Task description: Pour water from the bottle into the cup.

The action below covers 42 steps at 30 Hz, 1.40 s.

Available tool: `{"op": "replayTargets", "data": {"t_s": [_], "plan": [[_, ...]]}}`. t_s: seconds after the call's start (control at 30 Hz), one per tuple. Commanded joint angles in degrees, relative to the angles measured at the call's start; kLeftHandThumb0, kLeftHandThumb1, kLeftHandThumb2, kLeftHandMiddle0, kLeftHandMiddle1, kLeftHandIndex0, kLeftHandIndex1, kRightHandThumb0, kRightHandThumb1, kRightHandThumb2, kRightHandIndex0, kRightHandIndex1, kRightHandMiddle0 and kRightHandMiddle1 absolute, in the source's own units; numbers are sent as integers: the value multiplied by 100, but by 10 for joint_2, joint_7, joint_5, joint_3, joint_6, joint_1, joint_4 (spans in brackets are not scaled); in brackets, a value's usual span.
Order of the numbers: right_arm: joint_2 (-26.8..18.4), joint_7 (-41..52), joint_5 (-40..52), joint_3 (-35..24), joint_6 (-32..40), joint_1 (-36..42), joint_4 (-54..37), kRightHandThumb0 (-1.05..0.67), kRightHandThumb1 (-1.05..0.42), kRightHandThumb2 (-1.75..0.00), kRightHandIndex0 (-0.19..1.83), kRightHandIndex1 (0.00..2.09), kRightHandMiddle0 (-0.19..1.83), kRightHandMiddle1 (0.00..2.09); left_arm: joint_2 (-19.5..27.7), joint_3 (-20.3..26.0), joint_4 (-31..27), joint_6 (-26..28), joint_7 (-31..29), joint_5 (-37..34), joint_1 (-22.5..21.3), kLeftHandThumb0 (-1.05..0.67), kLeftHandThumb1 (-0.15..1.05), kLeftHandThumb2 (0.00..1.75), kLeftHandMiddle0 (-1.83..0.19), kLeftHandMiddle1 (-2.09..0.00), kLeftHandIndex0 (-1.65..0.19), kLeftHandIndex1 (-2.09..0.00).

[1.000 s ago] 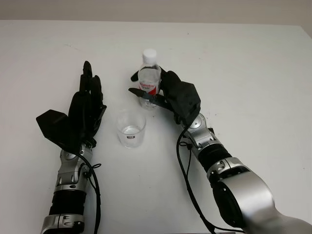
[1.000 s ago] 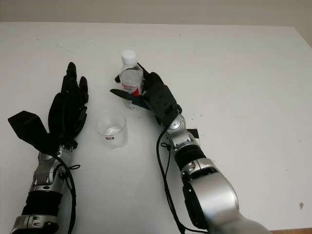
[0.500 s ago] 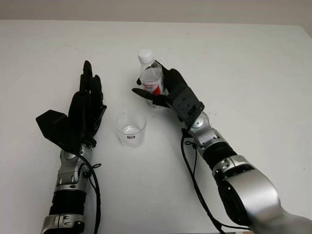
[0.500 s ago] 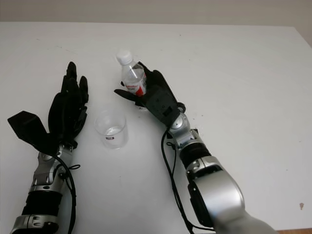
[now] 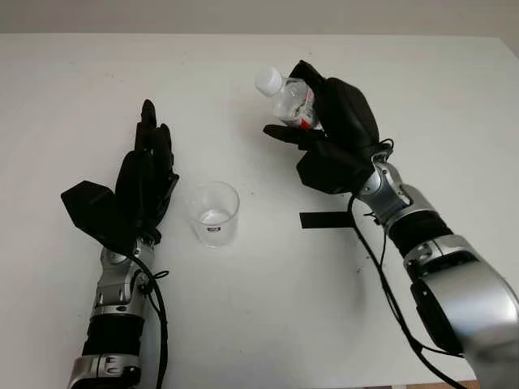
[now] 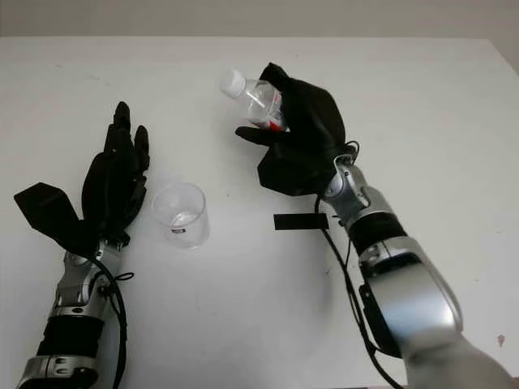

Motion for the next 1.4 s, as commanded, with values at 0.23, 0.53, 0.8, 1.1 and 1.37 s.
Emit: {"op": "replayTargets", "data": {"t_s": [0.23,0.53,0.8,1.1,1.37], "plan": [[-36,-109,-114,89,-25,-32,-13,-47,-105,-24,129,209,96,209,2,0,-7,-5,-3,0,-3,-82,105,68,19,-5,19,-2],[-43,-172,-179,142,-35,-37,-44,-50,-105,-22,121,209,87,209,-1,-1,-7,-7,3,2,-2,-83,105,67,18,-5,19,-2],[-45,-204,-196,155,-50,-45,-68,-51,-105,-24,122,209,73,209,-3,-4,-7,-7,4,4,-2,-82,105,68,19,-5,19,-1],[-44,-255,-243,173,-11,-68,-77,-53,-105,-26,123,209,86,209,-4,-2,0,-7,4,2,-6,-83,105,67,19,-3,19,0],[-58,-286,-319,215,41,-84,-109,-54,-105,-26,111,209,46,191,-4,-2,5,-14,3,3,-8,-82,105,67,19,-4,19,-1]]}}
